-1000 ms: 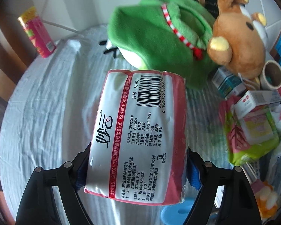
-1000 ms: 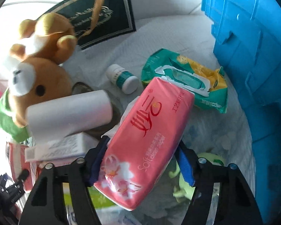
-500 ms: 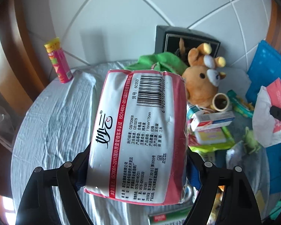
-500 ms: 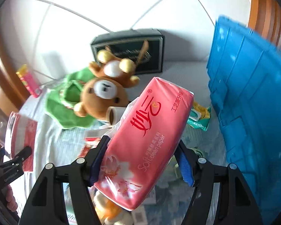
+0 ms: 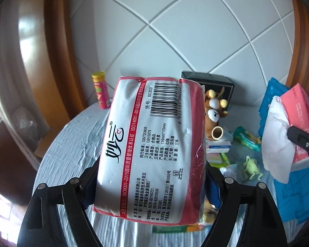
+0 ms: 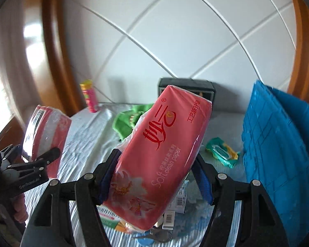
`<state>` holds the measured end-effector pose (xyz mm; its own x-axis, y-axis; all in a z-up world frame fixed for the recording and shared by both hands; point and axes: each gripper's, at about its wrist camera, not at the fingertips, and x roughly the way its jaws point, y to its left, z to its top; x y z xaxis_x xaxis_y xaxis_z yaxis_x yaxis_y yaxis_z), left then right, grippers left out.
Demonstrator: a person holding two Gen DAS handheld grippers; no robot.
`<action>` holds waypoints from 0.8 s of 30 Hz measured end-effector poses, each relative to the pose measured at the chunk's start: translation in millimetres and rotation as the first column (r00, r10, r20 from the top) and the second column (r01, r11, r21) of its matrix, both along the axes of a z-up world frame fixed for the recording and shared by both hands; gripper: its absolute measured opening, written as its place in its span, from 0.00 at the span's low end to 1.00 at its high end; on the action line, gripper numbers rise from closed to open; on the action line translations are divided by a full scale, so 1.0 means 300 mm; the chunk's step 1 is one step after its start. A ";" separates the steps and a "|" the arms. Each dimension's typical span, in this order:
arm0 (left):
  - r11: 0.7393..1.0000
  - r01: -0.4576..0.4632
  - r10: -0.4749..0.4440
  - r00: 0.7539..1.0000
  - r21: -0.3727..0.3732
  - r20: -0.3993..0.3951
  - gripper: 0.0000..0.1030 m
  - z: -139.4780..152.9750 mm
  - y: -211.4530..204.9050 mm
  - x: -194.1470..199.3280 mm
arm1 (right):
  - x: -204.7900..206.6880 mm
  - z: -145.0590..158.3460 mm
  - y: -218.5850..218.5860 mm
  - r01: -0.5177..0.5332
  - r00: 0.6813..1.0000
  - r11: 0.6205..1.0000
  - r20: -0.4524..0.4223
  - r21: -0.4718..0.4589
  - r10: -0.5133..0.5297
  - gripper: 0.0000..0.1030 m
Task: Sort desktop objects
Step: 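Lift and carry both tissue packs over the blue bin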
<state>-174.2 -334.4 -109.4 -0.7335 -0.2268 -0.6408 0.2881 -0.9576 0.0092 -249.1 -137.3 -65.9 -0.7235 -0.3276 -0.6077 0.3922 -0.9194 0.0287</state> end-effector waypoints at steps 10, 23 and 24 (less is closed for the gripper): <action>1.000 0.013 -0.013 1.000 0.004 -0.011 0.80 0.071 0.250 0.152 | 0.232 0.074 0.224 -0.054 0.997 0.998 -0.049 0.026 0.056 0.65; 0.980 0.200 -0.199 0.977 0.009 -0.071 0.80 0.158 0.533 0.137 | 0.366 0.235 0.535 0.173 0.973 0.985 -0.156 0.014 -0.169 0.59; 0.978 0.209 -0.208 0.975 0.005 -0.076 0.80 0.170 0.561 0.130 | 0.373 0.250 0.570 0.189 0.968 0.982 -0.169 0.006 -0.185 0.53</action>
<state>-135.2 -166.0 -58.4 -0.8094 -0.0556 -0.5846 0.0813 -0.9965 -0.0178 -137.3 33.6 9.2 -0.8625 -0.1646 -0.4786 0.2104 -0.9766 -0.0434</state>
